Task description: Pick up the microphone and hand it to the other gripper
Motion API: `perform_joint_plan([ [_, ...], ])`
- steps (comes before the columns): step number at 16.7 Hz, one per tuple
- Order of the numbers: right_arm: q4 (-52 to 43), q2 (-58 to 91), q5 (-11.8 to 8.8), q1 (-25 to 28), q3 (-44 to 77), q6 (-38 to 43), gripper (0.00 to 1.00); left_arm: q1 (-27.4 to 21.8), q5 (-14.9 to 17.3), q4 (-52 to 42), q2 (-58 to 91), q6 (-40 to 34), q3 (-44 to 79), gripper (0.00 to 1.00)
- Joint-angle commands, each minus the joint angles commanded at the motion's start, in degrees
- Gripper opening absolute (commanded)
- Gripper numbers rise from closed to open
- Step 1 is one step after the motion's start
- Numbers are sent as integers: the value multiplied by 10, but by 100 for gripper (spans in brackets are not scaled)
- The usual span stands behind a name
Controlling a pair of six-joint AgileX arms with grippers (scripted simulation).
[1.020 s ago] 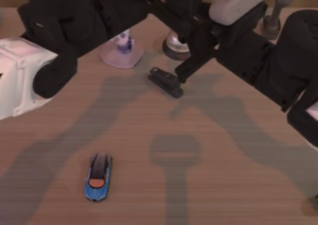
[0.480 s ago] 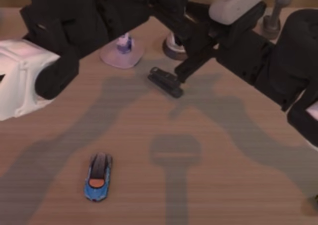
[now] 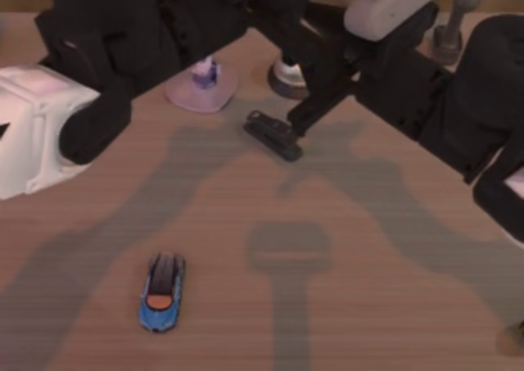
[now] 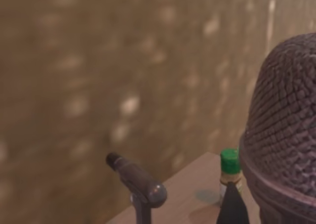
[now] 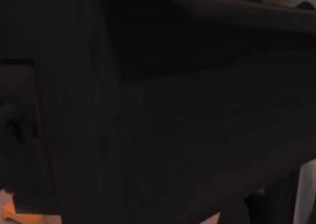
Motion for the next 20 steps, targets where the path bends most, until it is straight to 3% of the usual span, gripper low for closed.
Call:
perform_joint_plan([
  [2, 0, 0, 0, 0, 0, 0, 0, 0, 0, 0, 0, 0, 0, 0],
  [15, 0, 0, 0, 0, 0, 0, 98, 0, 0, 0, 0, 0, 0, 0],
  [20, 0, 0, 0, 0, 0, 0, 100, 0, 0, 0, 0, 0, 0, 0],
])
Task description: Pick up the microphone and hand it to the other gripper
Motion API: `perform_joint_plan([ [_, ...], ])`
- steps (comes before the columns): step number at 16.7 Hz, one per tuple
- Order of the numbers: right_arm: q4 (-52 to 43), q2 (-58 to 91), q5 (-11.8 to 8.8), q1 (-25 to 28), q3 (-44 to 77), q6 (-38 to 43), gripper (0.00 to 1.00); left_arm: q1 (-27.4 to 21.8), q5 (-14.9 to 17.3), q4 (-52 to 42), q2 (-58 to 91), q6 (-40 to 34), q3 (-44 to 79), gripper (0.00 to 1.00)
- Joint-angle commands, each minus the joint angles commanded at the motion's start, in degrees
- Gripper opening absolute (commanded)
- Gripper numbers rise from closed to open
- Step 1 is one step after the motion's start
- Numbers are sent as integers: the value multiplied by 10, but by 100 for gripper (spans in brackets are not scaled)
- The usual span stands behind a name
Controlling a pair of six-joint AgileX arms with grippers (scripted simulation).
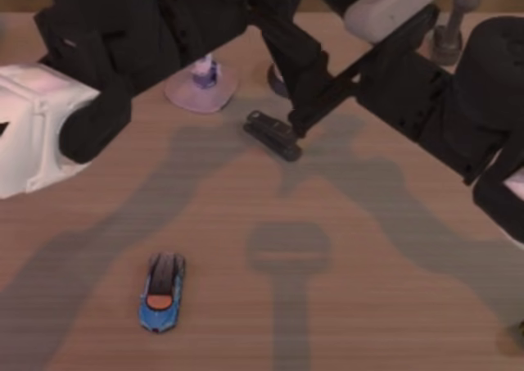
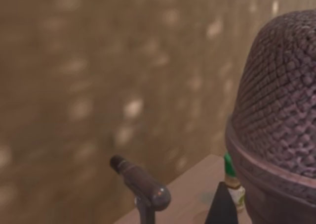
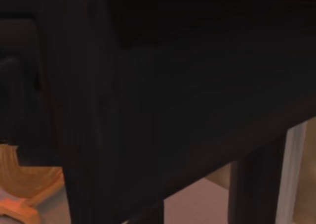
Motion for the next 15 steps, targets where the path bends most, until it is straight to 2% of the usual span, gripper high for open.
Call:
perform_joint_plan([
  [6, -2, -5, 0, -4, -14, -2, 100, 6, 1, -1, -7, 2, 1, 0],
  [13, -21, -147, -22, -21, -134, -1, 100, 86, 69, -5, -51, 1, -38, 0],
  [15, -22, -157, -25, -22, -144, -1, 100, 93, 76, -5, -55, -1, -42, 0],
])
